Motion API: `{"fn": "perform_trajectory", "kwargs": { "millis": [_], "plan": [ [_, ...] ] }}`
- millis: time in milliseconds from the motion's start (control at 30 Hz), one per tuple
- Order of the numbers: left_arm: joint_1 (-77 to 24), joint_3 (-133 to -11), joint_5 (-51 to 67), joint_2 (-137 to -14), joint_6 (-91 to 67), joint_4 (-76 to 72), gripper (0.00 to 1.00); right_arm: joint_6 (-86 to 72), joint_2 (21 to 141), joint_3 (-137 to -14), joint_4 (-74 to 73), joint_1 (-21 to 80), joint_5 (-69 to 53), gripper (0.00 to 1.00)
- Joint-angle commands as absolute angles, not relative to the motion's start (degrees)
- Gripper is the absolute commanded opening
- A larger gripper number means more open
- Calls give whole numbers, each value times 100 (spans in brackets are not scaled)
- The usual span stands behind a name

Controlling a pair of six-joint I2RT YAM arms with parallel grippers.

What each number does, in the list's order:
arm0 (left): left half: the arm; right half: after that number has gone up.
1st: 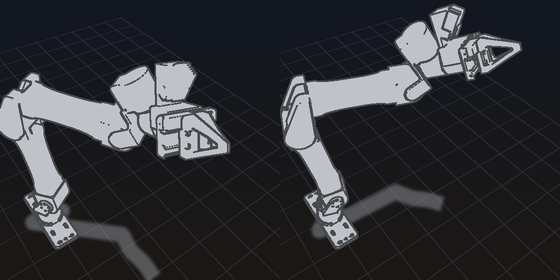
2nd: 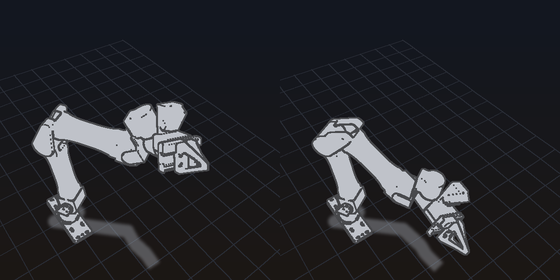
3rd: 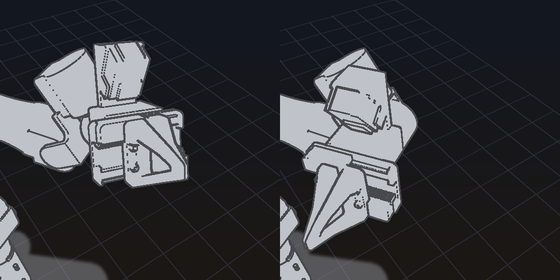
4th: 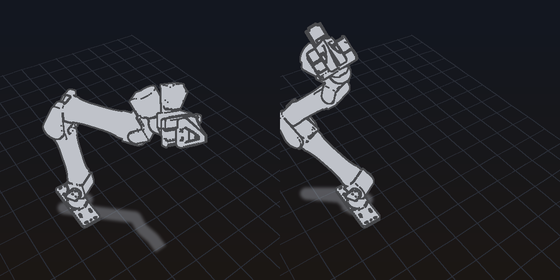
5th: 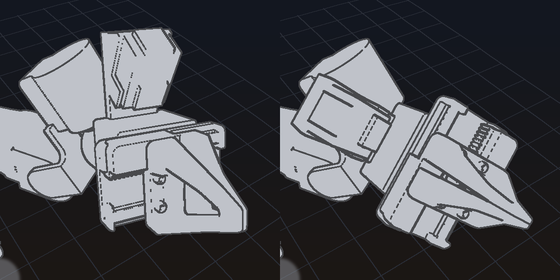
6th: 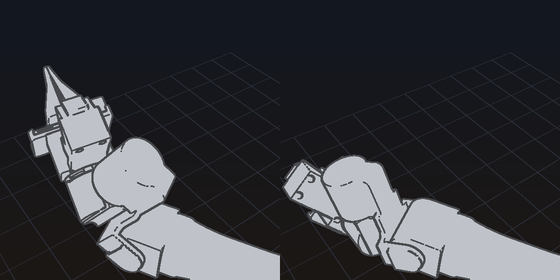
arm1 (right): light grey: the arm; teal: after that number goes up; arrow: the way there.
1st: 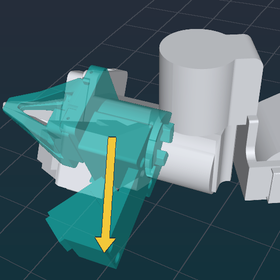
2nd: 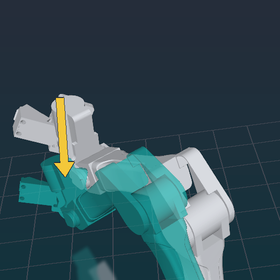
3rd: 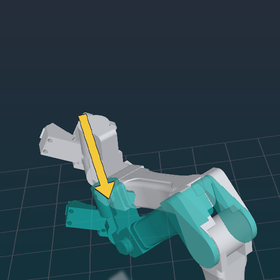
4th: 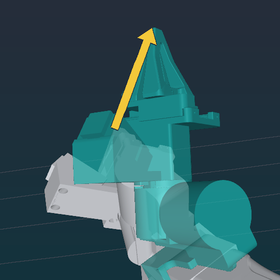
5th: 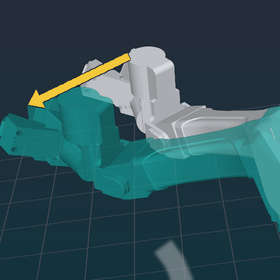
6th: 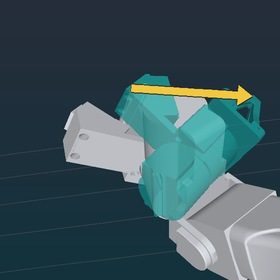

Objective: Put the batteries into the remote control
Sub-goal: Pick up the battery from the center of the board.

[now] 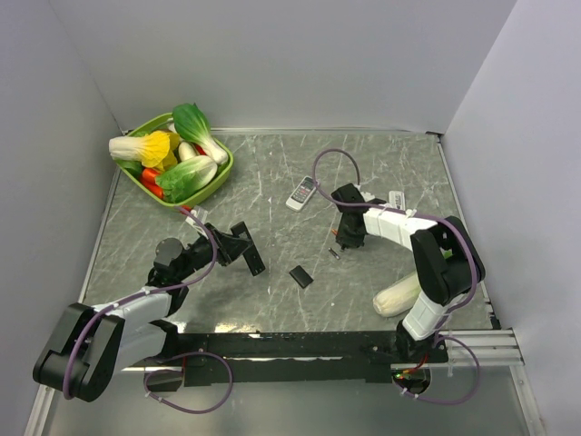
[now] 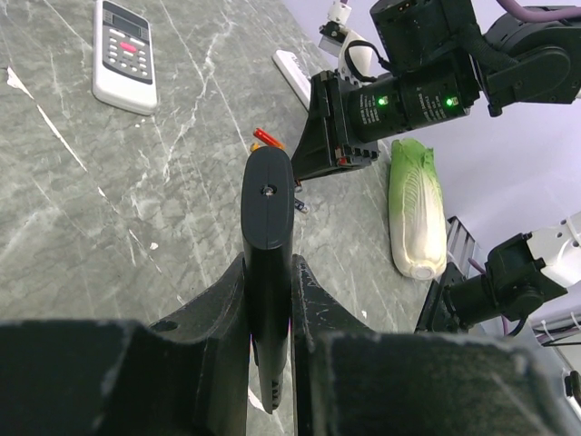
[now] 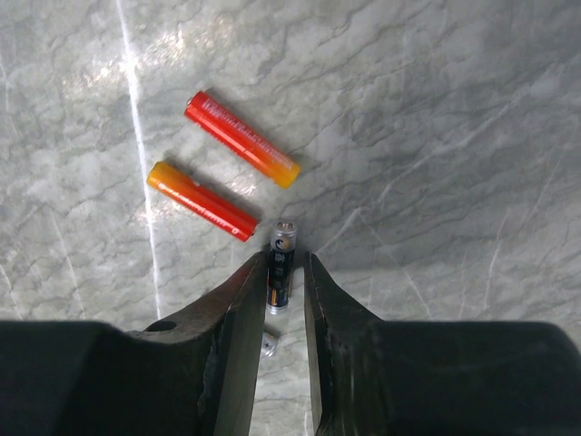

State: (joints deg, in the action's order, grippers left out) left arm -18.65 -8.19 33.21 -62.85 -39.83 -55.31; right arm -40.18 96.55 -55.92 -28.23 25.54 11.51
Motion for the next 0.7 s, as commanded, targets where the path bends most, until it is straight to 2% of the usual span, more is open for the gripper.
{"fn": "perform_trajectory", "kwargs": {
  "millis": [0,367,533,667],
  "plan": [
    [-1898,-1020,3437,-6214,-3902,-5766,1,-3929,9598,-5563,-2760,2347,1266,31],
    [-1916,-1011,3410,-6249,-3911,-5827,1,-3788,9659,-5555,-2698,2294,1099,26],
    [-1934,-984,3401,-6258,-4016,-5993,1,-3648,9396,-5388,-2698,2285,1204,11],
    [-1934,-879,3314,-6398,-4280,-6441,1,-3254,8669,-5160,-2444,2407,1291,0]
  ]
}}
